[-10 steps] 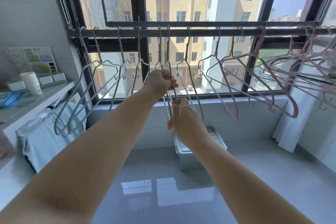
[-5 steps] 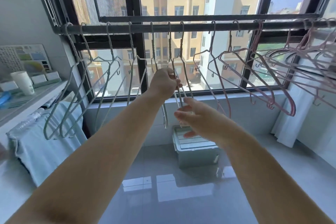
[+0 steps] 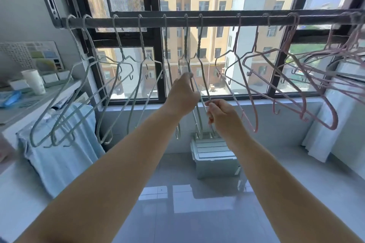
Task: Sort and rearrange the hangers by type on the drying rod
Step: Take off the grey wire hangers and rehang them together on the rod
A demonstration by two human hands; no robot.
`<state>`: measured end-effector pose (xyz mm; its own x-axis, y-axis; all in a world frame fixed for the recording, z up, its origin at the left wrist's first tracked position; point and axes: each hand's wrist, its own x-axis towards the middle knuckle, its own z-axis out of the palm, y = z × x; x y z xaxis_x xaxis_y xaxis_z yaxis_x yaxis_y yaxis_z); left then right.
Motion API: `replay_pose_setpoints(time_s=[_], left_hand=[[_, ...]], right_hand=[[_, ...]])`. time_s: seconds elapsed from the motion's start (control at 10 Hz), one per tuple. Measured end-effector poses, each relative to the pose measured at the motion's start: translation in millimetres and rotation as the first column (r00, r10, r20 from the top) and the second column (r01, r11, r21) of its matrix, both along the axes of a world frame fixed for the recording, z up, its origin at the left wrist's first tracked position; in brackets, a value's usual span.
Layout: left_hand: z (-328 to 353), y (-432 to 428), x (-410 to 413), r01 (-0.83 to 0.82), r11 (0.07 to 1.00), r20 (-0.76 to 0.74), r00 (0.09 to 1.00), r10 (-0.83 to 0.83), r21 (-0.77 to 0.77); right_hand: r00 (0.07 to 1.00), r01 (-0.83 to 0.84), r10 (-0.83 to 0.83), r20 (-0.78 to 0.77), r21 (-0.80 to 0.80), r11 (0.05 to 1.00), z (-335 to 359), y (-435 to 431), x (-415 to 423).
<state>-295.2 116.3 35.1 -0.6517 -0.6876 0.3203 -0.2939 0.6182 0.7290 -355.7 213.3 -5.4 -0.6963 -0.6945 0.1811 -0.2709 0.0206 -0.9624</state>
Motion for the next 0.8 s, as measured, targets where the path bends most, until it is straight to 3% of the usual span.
replay_pose_setpoints(time_s=[0.1, 0.2, 0.3, 0.4, 0.5, 0.6, 0.8], left_hand=[[-4.0, 10.3, -0.1, -0.036, 0.992, -0.017, 0.999, 0.034, -0.117], [0.7, 29.2, -0.8, -0.061, 0.963, -0.154, 0.988, 0.02, -0.263], [8.4, 49.1, -3.9, 0.017, 0.976, -0.189, 0.98, -0.059, -0.217], [11.2, 60.5, -12.1, 0.083, 0.992, -0.157, 0.983, -0.098, -0.1], [9.0, 67.4, -20.5, 0.09, 0.995, -0.068, 0.993, -0.092, -0.029], [3.9, 74.4, -26.5, 0.079, 0.997, -0.054, 0.995, -0.079, 0.006], [0.4, 78.0, -32.6, 0.057, 0.998, -0.054, 0.997, -0.055, 0.032]], right_hand=[[0.997, 0.057, -0.052, 0.055, -0.092, 0.994, 3.9, -5.0, -2.3], [0.995, 0.075, -0.08, -0.057, -0.075, 0.994, 13.6, -7.1, -3.7], [0.98, 0.093, -0.108, -0.17, -0.094, 0.991, 18.7, -7.9, -8.7], [0.966, 0.079, -0.102, -0.236, -0.107, 0.991, 16.5, -0.5, -13.8], [0.898, 0.149, -0.156, -0.411, -0.049, 0.988, 10.2, 7.4, -24.8], [0.968, 0.102, -0.118, -0.223, -0.082, 0.991, 9.7, 11.1, -31.7], [0.976, 0.095, -0.1, -0.194, -0.035, 0.995, 9.0, 12.6, -43.6]])
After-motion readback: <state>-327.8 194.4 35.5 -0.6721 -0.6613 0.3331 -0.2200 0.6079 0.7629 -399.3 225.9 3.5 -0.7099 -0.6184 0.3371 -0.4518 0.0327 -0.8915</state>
